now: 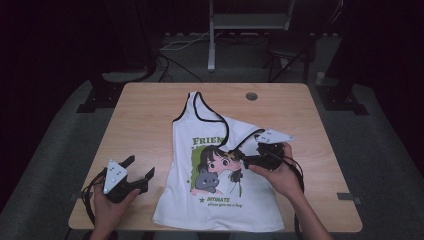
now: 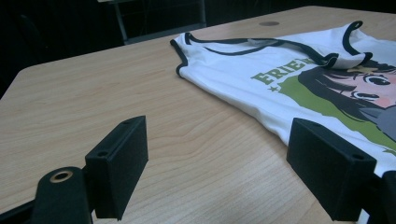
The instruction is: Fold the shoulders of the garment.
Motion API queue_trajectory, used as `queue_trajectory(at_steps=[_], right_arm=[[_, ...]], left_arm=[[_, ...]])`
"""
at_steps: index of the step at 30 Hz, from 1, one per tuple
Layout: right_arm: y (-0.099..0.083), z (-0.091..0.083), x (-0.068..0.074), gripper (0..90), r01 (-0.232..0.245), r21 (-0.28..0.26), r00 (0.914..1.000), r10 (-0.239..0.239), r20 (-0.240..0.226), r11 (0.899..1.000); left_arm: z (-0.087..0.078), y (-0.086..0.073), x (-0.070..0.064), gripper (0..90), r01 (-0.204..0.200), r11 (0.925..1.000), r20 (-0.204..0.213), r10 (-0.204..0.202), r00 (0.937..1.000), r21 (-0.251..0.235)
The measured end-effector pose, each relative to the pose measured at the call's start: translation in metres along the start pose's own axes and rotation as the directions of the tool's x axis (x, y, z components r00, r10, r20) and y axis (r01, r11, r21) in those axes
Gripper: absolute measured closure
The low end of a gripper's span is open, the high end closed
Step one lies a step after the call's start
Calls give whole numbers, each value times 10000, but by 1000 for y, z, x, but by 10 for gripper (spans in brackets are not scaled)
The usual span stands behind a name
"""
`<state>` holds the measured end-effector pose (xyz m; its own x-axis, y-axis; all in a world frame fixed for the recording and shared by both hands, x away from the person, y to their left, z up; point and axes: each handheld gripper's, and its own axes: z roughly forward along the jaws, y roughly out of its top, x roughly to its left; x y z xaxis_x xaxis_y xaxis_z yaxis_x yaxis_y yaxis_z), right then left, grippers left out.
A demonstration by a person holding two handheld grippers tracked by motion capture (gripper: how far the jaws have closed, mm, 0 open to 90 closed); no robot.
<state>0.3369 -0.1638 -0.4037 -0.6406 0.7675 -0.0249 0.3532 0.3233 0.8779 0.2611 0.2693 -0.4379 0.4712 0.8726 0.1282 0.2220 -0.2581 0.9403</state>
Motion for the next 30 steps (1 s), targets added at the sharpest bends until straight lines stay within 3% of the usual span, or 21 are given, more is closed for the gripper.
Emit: queue_trajectory(at_steps=[30], right_arm=[[-31, -64, -14, 139, -764, -736, 9926, 828, 883, 9944]], left_arm=[[0, 0, 0, 202, 12, 10000, -92, -12, 10000, -13]])
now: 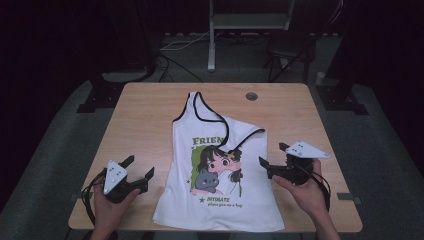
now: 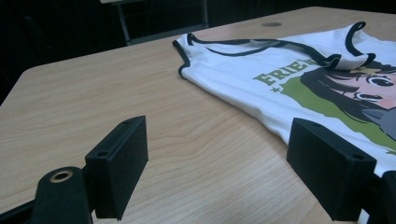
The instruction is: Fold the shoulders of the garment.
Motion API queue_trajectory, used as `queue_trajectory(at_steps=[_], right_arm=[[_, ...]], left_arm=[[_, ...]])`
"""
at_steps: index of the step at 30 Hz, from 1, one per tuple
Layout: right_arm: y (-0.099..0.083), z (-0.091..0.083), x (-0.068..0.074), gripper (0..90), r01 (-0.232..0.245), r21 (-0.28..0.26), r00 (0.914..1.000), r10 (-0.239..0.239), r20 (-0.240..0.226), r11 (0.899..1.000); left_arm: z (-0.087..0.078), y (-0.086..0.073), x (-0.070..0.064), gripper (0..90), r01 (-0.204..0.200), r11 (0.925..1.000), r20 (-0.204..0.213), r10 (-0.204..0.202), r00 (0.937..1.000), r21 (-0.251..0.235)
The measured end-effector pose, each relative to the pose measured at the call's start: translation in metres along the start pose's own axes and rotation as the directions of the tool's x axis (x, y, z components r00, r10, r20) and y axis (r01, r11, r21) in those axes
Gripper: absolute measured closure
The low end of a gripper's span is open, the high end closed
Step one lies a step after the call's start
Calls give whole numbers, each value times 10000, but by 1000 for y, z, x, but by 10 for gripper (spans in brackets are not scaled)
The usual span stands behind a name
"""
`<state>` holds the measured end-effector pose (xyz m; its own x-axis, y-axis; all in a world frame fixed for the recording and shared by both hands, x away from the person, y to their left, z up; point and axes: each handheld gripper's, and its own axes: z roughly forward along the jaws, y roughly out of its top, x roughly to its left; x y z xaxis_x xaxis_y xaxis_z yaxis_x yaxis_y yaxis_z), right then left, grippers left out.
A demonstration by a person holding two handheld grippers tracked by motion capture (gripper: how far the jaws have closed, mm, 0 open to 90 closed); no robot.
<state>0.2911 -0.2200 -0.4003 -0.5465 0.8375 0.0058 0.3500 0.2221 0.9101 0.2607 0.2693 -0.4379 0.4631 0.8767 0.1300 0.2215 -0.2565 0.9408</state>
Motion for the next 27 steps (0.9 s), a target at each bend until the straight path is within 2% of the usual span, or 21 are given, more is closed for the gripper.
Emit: queue_trajectory(at_steps=[13, 27], right_arm=[[-16, -19, -12, 138, -412, -153, 9982, 418, 424, 9990], [-37, -33, -23, 138, -944, -362, 9910, 974, 920, 9949]], left_arm=[[0, 0, 0, 202, 5, 10000, -10, -5, 10000, -12], [0, 0, 0, 202, -8, 10000, -25, 8, 10000, -21]])
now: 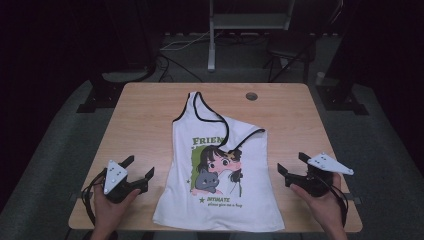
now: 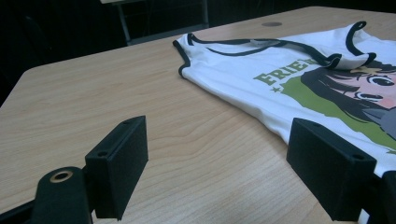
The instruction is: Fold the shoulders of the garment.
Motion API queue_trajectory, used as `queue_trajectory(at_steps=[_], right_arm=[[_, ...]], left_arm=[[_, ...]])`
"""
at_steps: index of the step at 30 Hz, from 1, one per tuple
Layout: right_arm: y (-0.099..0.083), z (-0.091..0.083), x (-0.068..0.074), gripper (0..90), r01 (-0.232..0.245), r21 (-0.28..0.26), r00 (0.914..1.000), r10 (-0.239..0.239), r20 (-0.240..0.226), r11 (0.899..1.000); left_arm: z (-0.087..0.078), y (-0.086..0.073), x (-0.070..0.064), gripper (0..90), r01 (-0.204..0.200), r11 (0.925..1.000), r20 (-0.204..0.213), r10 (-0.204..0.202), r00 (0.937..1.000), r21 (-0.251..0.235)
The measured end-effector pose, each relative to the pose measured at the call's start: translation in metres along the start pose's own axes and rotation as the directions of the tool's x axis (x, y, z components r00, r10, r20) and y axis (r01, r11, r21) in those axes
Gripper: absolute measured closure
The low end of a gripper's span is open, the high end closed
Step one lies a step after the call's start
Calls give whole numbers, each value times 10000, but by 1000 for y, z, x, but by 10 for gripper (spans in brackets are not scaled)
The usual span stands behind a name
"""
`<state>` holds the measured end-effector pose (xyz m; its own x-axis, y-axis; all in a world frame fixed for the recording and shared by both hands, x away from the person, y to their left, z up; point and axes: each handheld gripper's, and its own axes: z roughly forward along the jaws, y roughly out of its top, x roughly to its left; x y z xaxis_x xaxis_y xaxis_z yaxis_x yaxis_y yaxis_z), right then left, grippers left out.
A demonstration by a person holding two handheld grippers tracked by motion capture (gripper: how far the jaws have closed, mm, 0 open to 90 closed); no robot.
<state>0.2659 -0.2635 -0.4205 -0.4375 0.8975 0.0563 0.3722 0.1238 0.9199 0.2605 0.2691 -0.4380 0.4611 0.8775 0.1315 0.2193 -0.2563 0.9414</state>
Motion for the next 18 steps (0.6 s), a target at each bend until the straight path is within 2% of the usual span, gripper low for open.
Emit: queue_trajectory(at_steps=[10, 18], right_arm=[[-9, -8, -8, 138, -260, -121, 9990, 265, 360, 9996], [-18, -13, -13, 138, -436, -419, 9974, 459, 557, 9982]], left_arm=[[0, 0, 0, 202, -6, 10000, -9, 6, 10000, 12], [0, 0, 0, 202, -6, 10000, -27, 6, 10000, 16]])
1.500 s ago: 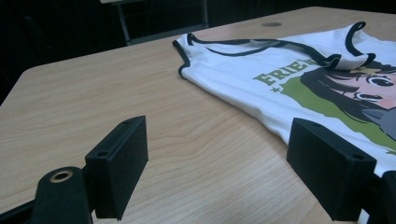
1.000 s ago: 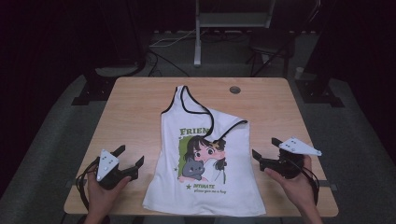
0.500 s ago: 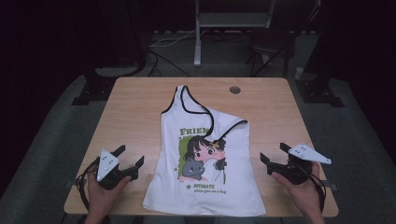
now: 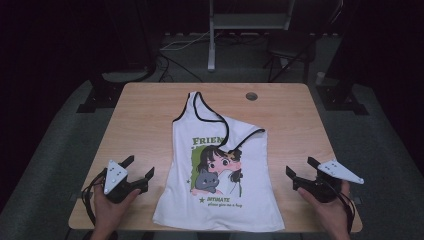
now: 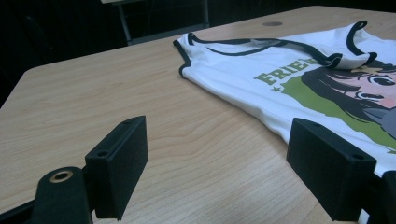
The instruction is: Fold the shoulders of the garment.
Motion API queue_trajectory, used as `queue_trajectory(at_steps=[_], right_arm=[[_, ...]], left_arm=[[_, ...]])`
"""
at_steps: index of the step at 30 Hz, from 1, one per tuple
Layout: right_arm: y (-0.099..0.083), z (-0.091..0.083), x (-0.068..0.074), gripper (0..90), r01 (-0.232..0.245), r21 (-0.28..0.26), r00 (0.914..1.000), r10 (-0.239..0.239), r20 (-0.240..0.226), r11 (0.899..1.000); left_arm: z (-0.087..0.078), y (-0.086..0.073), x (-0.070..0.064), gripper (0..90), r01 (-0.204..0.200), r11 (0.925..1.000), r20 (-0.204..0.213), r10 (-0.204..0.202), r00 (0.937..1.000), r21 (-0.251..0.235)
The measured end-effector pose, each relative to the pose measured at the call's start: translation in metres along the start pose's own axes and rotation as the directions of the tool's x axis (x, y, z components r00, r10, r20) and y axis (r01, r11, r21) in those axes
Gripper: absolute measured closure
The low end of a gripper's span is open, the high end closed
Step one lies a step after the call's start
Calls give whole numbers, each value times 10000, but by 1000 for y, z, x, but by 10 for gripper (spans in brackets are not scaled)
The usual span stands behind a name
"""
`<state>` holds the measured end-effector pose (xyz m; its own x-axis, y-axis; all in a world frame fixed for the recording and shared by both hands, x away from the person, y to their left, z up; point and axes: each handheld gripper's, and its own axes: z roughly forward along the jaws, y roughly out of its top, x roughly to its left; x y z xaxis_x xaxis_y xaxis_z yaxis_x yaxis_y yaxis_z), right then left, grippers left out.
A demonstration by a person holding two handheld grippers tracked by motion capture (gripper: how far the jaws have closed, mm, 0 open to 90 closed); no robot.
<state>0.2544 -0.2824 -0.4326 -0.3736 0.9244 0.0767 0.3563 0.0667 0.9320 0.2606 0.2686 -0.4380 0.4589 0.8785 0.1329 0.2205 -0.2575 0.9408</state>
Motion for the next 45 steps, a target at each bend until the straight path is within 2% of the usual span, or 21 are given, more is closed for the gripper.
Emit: queue_trajectory(at_steps=[20, 23, 26, 30, 33, 34, 37, 38, 40, 43, 44, 45], right_arm=[[-11, 0, 1, 138, -126, -240, 9999, 128, 65, 9996], [-11, -1, 1, 138, -146, -333, 9999, 147, 30, 9993], [-12, -1, 1, 138, -96, -380, 10000, 97, 24, 9992], [-12, -2, 1, 138, -78, -400, 10000, 78, -2, 9992], [-12, -2, 1, 138, -55, -436, 10000, 54, -19, 9990], [-12, -2, 1, 138, -41, -453, 10000, 40, -39, 9990], [-12, -3, 1, 138, -34, -476, 9999, 29, -100, 9989], [-12, -3, 1, 138, -34, -476, 9999, 29, -100, 9989], [-13, -3, 2, 138, 79, -528, 9999, -84, -103, 9986], [-12, -3, 1, 138, 76, -497, 9998, -85, -178, 9987], [-12, -3, 1, 138, 76, -497, 9998, -85, -178, 9987], [-12, -3, 0, 138, -18, -494, 9997, 7, -228, 9988]], left_arm=[[0, 0, 0, 202, -32, 10000, 20, 32, 10000, -1], [0, 0, 1, 202, 271, 9996, 209, -269, 9994, -79], [1, 1, 1, 202, 256, 9997, 237, -254, 9994, -61], [11, 10, -3, 202, 559, 9984, 759, -556, 9956, -18], [21, 23, -2, 202, 447, 9989, 1090, -457, 9930, 117], [25, 28, -1, 201, 391, 9991, 1187, -410, 9921, 179], [43, 44, 6, 201, 607, 9977, 1399, -645, 9881, 318], [43, 44, 6, 201, 607, 9977, 1399, -645, 9881, 318], [59, 58, 12, 201, 445, 9981, 1461, -502, 9880, 423], [76, 74, 17, 202, 464, 9976, 1660, -545, 9846, 521], [76, 74, 17, 202, 464, 9976, 1660, -545, 9846, 521], [89, 84, 21, 201, 498, 9966, 1796, -607, 9819, 649]])
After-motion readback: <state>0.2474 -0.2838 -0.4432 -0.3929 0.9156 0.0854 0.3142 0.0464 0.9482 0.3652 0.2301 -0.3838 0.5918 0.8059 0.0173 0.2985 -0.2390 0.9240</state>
